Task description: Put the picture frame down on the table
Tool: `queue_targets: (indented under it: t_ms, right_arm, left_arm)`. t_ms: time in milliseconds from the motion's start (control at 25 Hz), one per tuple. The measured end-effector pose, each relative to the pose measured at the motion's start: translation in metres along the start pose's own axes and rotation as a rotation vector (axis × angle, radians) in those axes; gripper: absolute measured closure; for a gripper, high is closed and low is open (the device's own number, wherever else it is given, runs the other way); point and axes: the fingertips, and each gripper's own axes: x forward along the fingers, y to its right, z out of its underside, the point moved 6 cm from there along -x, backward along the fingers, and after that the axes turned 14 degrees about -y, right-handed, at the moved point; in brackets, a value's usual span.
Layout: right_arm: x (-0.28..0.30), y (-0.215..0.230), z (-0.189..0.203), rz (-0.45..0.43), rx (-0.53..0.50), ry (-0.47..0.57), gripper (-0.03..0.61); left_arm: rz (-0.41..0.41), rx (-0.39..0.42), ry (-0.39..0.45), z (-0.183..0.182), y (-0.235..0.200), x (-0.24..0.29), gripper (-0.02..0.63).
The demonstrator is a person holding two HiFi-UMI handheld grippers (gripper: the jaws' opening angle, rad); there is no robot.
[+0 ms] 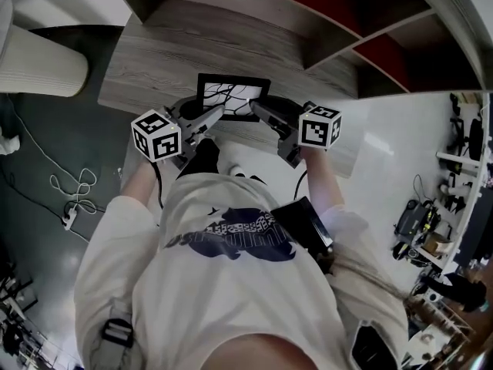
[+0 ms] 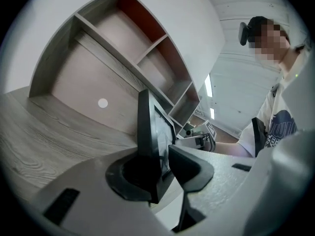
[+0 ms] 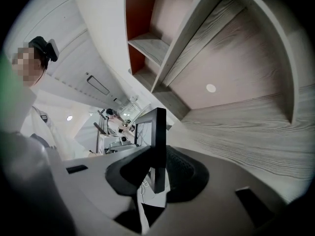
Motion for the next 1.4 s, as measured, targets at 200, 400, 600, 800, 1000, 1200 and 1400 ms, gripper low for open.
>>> queue_targets:
  t_ms: [200, 400, 600, 800, 1000, 1200, 1400]
  right_arm:
    - [0.0, 0.003, 0.0, -0.007, 0.022, -0.007, 0.494]
    - [0.001, 0.005, -0.001, 0.0, 0.036, -0.023, 0.495]
    - [0.003, 0.008, -0.001, 0.007, 0.051, -0.035, 0.495]
    - [0.005, 0.014, 0.002, 0.028, 0.08, -0.062, 0.495]
    - [0.034, 0.035, -0.016, 0.057, 0.128, -0.087, 0.494]
    - [0.07, 0.068, -0.032, 0.106, 0.165, -0.132, 0.494]
    - [0.072, 0.074, -0.024, 0.164, 0.187, -0.177, 0.492]
  left_arm:
    - [0.026, -0.028, -0.04, 0.003, -0.007, 0.0, 0.494]
    - [0.046, -0.06, -0.07, 0.006, -0.012, -0.005, 0.494]
    - [0.035, -0.076, -0.096, 0.009, -0.02, -0.007, 0.494]
    - [0.005, -0.11, -0.122, 0.014, -0.024, -0.002, 0.488]
    - [-0.038, -0.149, -0.158, 0.006, -0.064, -0.004, 0.482]
    - [-0.088, -0.211, -0.192, 0.008, -0.115, 0.0, 0.471]
    - [-0.153, -0.263, -0.236, 0.02, -0.117, 0.008, 0.453]
